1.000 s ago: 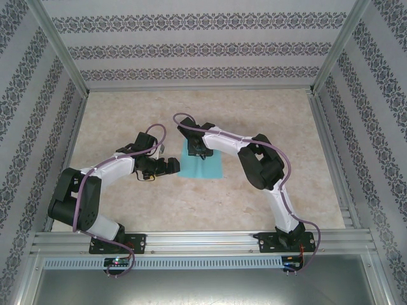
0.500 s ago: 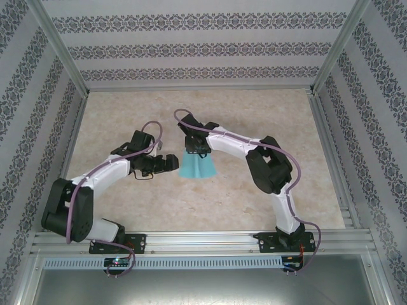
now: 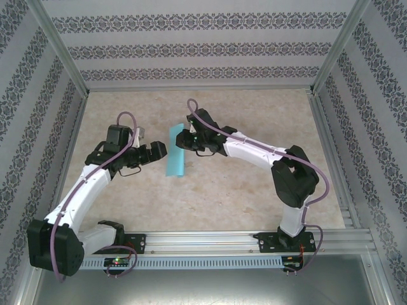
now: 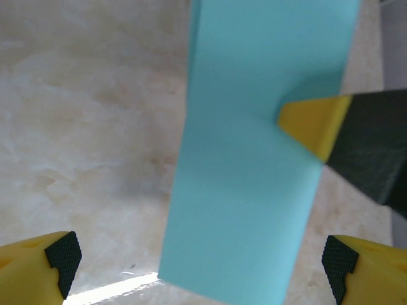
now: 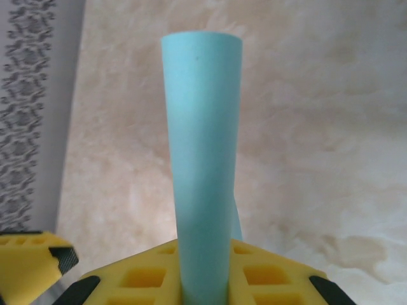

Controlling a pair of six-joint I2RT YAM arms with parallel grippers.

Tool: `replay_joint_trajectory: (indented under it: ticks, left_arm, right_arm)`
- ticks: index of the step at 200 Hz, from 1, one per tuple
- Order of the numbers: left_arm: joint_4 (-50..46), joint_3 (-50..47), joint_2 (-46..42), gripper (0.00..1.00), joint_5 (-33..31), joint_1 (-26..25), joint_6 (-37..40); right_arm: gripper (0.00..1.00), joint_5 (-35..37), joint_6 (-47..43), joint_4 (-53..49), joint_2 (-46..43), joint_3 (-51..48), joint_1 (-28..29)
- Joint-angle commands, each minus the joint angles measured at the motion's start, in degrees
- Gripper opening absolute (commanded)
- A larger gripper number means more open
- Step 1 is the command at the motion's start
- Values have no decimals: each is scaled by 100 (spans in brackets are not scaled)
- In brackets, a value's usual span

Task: Fold a paper plane with a square sheet of paper (pick it up from the middle)
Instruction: Fold the square sheet of paper in half at the center of the table.

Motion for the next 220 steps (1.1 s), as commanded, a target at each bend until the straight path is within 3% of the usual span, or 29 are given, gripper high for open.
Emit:
replay_joint_trajectory:
  ticks: [1, 33, 76, 113, 141, 175, 220]
  left_arm:
    - [105, 80, 52, 100, 629, 71, -328]
    - [668, -136, 451, 98, 1043, 4, -610]
    - [1339, -370, 995, 94, 984, -267, -881]
    - [1867, -418, 1534, 84, 813, -649, -1070]
    - [2184, -376, 2010, 73, 675, -963, -1155]
    - [2425, -203, 2558, 49, 648, -1281, -1201]
    - [2541, -184, 2944, 40, 253, -1545, -1225]
  right_arm:
    - [20, -795, 296, 911, -123, -472, -153]
    - [21, -1121, 362, 1242, -81, -1014, -292]
    - [22, -1393, 37, 1162, 12, -1432, -541]
    - [24, -1526, -160, 1222, 89, -1740, -754]
    - [25, -1556, -397, 1051, 156, -1792, -865]
    - [25, -1581, -527, 1084, 224, -1938, -971]
    - [25, -1601, -689, 1116, 269, -2095, -1064]
